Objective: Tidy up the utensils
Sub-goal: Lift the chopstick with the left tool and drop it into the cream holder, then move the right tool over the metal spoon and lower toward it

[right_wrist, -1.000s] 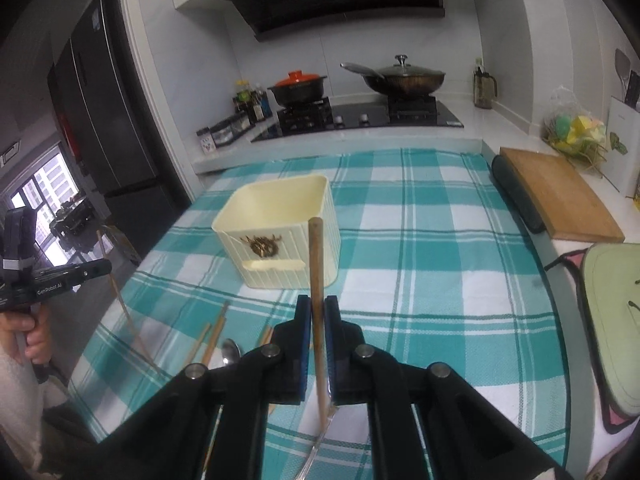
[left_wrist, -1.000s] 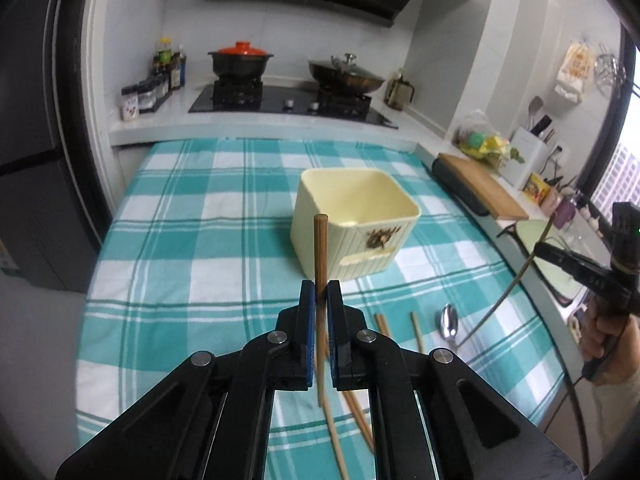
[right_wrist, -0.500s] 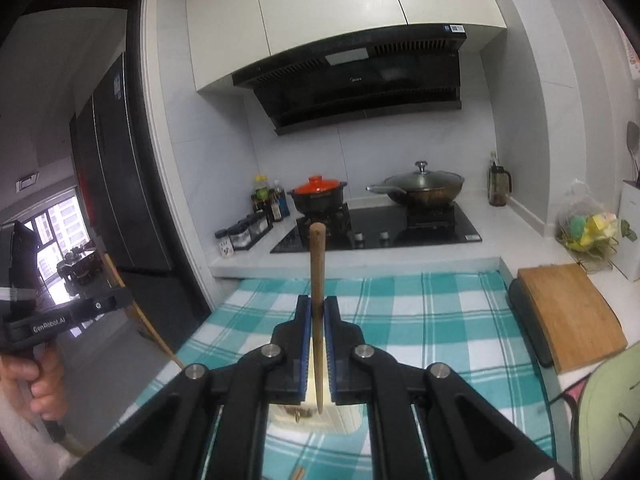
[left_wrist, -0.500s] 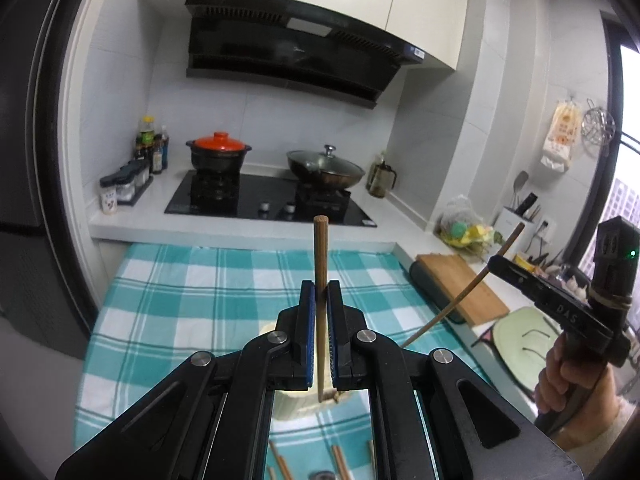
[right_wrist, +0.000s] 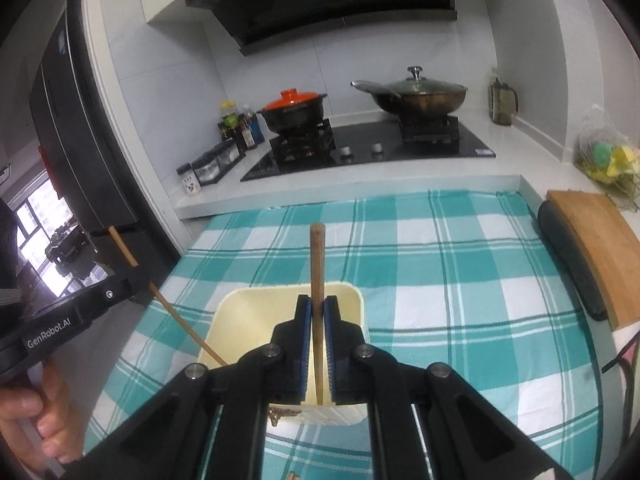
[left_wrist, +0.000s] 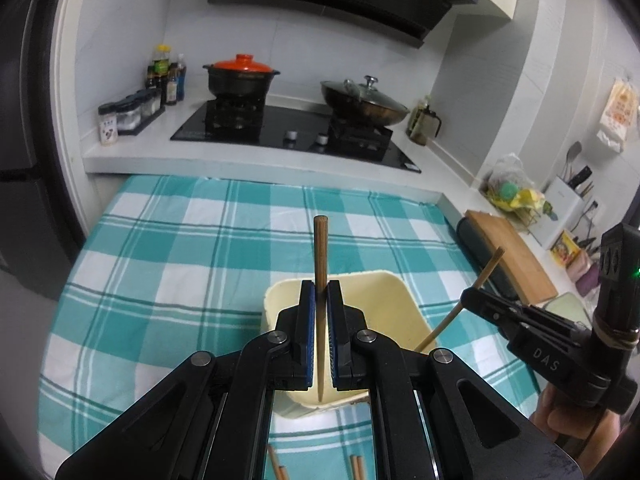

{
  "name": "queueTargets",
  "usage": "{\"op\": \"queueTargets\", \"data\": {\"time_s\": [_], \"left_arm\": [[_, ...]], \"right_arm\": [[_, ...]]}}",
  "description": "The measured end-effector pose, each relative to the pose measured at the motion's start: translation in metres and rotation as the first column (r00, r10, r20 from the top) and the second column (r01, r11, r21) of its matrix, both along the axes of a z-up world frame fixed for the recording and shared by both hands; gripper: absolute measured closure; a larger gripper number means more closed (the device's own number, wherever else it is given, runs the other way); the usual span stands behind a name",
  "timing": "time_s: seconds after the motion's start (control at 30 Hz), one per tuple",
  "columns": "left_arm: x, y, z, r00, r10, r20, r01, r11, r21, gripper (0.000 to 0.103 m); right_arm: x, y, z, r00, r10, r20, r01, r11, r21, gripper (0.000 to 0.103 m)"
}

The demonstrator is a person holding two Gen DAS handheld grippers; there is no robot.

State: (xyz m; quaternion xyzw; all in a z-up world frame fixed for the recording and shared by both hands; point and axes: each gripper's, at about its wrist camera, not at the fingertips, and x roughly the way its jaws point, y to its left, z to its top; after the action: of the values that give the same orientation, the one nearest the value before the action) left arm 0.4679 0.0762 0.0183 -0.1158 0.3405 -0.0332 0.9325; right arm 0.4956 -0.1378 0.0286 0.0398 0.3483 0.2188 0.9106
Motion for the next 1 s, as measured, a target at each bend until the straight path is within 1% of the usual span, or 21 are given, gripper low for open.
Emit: {"op": "queueTargets", "data": {"time_s": [0.07,0.13,0.17,0.2,0.23,0.27,0.3,0.33,0.4,0.47,0.53,0.6,0.7,0.77,0.83,0.93,0.97,1.0], "left_arm": [[0.000,0.000,-0.006,1.000,0.005,-0.021,-0.005,1.000,0.011,0.098],[-0.004,0.000,-0.007,0.999,0.005,-0.032,-0.005,1.000,0.013,0.089],[-0.009,0.001,-0.007,0.999,0.005,-0.034,-0.004,1.000,0.019,0.075],[-0.015,0.002,-0.005,1.000,0.008,-0.028,-0.008,1.000,0.029,0.057],[-0.024,0.004,-0.003,1.000,0.010,-0.014,-0.009,0.999,0.038,0.050],[-0.035,0.005,0.000,1.000,0.005,0.007,-0.005,0.999,0.048,0.039],[-0.048,0.007,0.003,1.000,-0.004,0.025,0.002,0.998,0.062,0.030],[-0.062,0.010,0.005,0.999,-0.014,0.039,0.011,0.997,0.078,0.027],[-0.095,0.015,0.007,0.997,-0.036,0.067,0.029,0.994,0.104,0.015],[-0.131,0.020,0.004,0.996,-0.040,0.085,0.028,0.991,0.131,0.009],[-0.165,0.026,-0.007,0.995,-0.041,0.094,0.028,0.991,0.128,0.006],[-0.197,0.030,-0.025,0.996,-0.022,0.084,0.012,0.993,0.120,0.006],[-0.235,0.032,-0.060,1.000,-0.003,0.022,0.000,0.993,0.118,0.006],[-0.257,0.034,-0.086,1.000,0.020,-0.012,-0.018,0.994,0.105,0.006],[-0.276,0.034,-0.111,0.997,0.063,-0.041,-0.058,0.993,0.104,0.006],[-0.289,0.035,-0.143,0.990,0.096,-0.106,-0.088,0.993,0.085,0.006],[-0.290,0.033,-0.150,0.988,0.099,-0.120,-0.088,0.991,0.096,0.006],[-0.291,0.030,-0.157,0.986,0.102,-0.131,-0.086,0.988,0.125,0.006]], "right_arm": [[0.001,0.000,-0.008,0.999,-0.014,-0.035,0.013,1.000,-0.006,0.093],[0.001,-0.002,-0.011,0.998,-0.031,-0.050,0.031,1.000,-0.005,0.093],[0.000,-0.003,-0.012,0.998,-0.036,-0.057,0.035,0.999,-0.010,0.092],[-0.002,-0.005,-0.011,0.998,-0.037,-0.058,0.036,0.999,-0.010,0.092],[-0.005,-0.007,-0.008,0.998,-0.038,-0.053,0.038,0.999,-0.008,0.086],[-0.008,-0.009,-0.007,0.998,-0.041,-0.046,0.041,0.999,-0.009,0.071],[-0.014,-0.014,-0.003,0.998,-0.046,-0.037,0.046,0.999,-0.006,0.062],[-0.020,-0.020,0.000,0.998,-0.050,-0.025,0.050,0.999,0.001,0.052],[-0.040,-0.032,0.005,0.999,-0.041,-0.004,0.041,0.999,0.004,0.052],[-0.063,-0.044,0.006,1.000,-0.016,0.007,0.016,1.000,-0.012,0.052],[-0.091,-0.059,0.001,1.000,-0.005,0.027,0.006,0.999,-0.053,0.052],[-0.120,-0.074,-0.010,0.999,0.004,0.048,0.001,0.995,-0.097,0.052],[-0.165,-0.098,-0.037,0.997,-0.015,0.074,0.026,0.988,-0.154,0.051],[-0.195,-0.114,-0.061,0.997,-0.036,0.072,0.048,0.985,-0.167,0.051],[-0.225,-0.128,-0.087,0.995,-0.068,0.071,0.079,0.982,-0.173,0.051],[-0.260,-0.145,-0.125,0.989,-0.142,0.046,0.149,0.971,-0.190,0.051],[-0.269,-0.149,-0.137,0.985,-0.169,0.031,0.172,0.966,-0.193,0.051],[-0.275,-0.153,-0.148,0.982,-0.190,0.018,0.190,0.962,-0.197,0.051]]}}
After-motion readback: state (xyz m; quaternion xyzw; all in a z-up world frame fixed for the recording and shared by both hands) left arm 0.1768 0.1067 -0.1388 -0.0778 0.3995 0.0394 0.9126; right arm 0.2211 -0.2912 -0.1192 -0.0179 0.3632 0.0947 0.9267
